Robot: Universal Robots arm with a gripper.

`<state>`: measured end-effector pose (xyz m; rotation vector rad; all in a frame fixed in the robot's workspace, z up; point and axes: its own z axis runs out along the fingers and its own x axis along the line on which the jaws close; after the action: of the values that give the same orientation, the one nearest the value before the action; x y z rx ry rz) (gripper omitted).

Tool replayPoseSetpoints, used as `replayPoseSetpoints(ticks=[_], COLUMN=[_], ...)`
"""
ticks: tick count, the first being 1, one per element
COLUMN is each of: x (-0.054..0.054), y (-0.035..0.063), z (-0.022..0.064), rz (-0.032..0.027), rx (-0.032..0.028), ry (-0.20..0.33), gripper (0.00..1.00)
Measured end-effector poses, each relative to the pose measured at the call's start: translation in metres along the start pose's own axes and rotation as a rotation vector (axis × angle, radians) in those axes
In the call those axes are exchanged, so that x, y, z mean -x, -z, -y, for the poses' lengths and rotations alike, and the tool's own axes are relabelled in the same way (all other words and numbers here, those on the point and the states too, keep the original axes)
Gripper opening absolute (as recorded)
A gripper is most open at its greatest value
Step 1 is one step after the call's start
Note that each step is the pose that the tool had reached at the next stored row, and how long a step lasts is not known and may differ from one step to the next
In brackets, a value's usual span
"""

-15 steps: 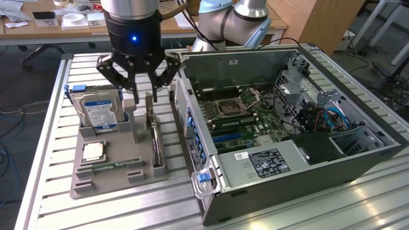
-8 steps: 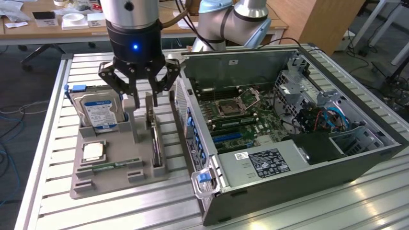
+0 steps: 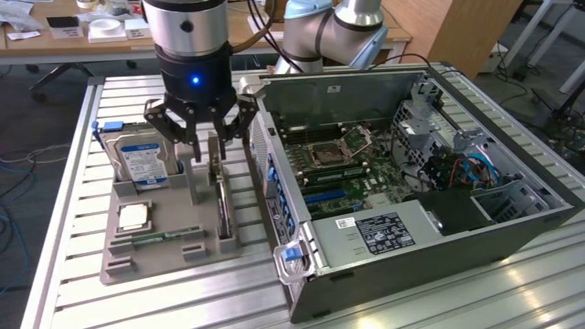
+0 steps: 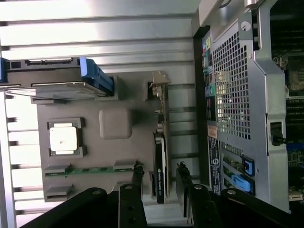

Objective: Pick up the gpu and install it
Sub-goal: 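Pick up the gpu and move the gpu toward the slot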

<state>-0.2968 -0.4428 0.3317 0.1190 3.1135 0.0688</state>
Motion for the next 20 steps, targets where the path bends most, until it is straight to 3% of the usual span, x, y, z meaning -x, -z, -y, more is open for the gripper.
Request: replayPoseSetpoints(ticks=[11, 14, 20], x=[-0.001, -0.001, -0.001], y=[-0.0236, -0.0339, -0.0425], z=[0.0011, 0.0015, 0.0019], rz=[0.0, 0.0, 0.0001], rx=[0.0, 0.0, 0.0], ry=[0.0, 0.0, 0.0], gripper=[0.42, 0.42, 0.42])
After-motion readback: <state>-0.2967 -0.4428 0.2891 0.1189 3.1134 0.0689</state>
